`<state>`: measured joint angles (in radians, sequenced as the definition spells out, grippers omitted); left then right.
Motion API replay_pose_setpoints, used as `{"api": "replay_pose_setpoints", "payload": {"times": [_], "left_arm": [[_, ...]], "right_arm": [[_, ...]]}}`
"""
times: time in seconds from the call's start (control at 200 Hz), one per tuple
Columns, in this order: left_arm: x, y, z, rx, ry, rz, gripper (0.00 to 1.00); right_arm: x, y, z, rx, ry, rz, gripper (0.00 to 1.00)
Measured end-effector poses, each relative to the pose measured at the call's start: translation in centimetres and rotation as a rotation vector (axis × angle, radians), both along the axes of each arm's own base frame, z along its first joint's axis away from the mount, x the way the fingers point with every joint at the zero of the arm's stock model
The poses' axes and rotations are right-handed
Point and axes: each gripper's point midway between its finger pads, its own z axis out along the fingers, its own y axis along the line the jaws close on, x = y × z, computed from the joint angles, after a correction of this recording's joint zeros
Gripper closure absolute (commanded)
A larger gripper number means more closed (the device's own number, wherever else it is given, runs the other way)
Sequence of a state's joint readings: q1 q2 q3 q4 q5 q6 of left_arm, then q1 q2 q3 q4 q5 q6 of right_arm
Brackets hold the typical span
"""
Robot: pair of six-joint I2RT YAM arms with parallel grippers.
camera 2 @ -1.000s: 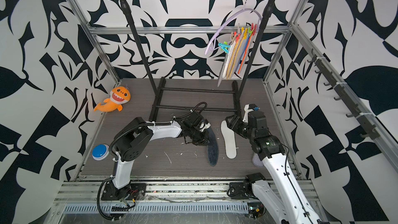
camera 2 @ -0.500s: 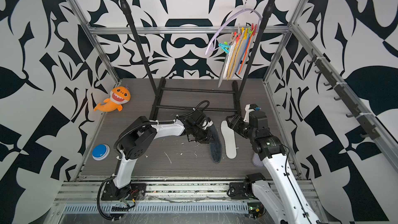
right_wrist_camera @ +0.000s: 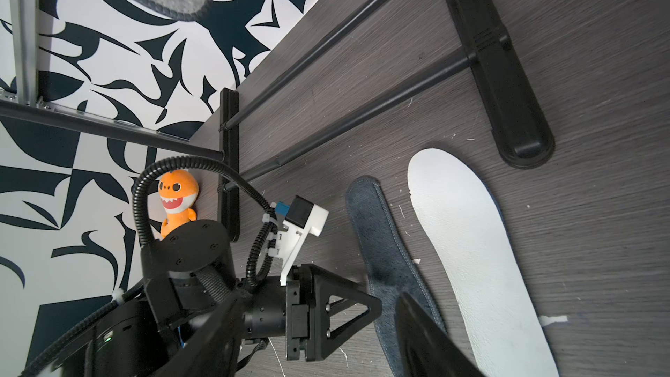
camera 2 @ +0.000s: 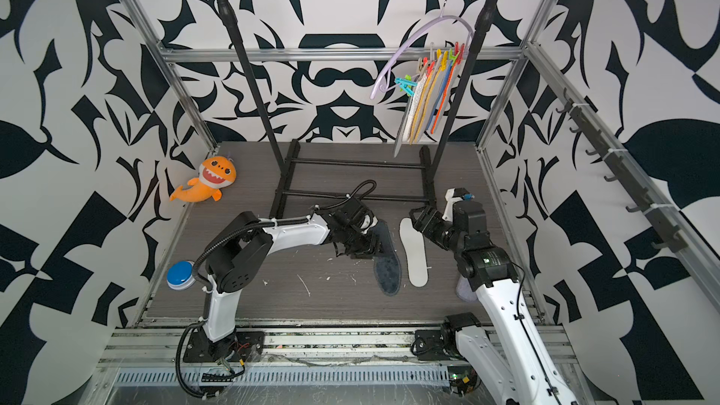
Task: Take the shoe insoles off the hanger
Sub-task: Place the insole at the center of the board.
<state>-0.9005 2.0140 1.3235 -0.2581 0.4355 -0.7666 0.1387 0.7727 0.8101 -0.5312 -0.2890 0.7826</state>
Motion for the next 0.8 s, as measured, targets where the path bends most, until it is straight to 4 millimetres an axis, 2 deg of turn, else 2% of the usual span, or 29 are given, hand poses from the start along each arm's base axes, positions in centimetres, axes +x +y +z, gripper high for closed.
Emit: {"api": "replay_pose_setpoints", "payload": {"times": [0.15,0.31,0.49,0.72,0.755,0.8], "left_arm": [[0.1,1.6,1.2,0.052,-0.059,0.008,0.37],[0.6,3.5,4.0,0.084,-0.169,0.017,0.37],[1.6,5.4,9.7,0.069,-0.363,0.033,0.36],[3.1,7.8,17.2,0.028,-0.644,0.064,0.31],[3.2,8.2,18.3,0.018,-0.688,0.07,0.3],[3.4,8.6,19.7,0.002,-0.747,0.076,0.22]], "right_arm": [[0.0,-0.2,-0.1,-0.005,0.002,-0.007,0.24],[-0.1,-1.0,0.0,-0.034,0.011,-0.033,0.18],[0.2,-2.0,1.4,-0.067,-0.017,-0.074,0.15],[0.5,-3.1,3.0,-0.102,-0.034,-0.116,0.17],[0.6,-3.2,3.1,-0.107,-0.033,-0.121,0.17],[0.8,-3.4,3.4,-0.115,-0.035,-0.128,0.17]]}}
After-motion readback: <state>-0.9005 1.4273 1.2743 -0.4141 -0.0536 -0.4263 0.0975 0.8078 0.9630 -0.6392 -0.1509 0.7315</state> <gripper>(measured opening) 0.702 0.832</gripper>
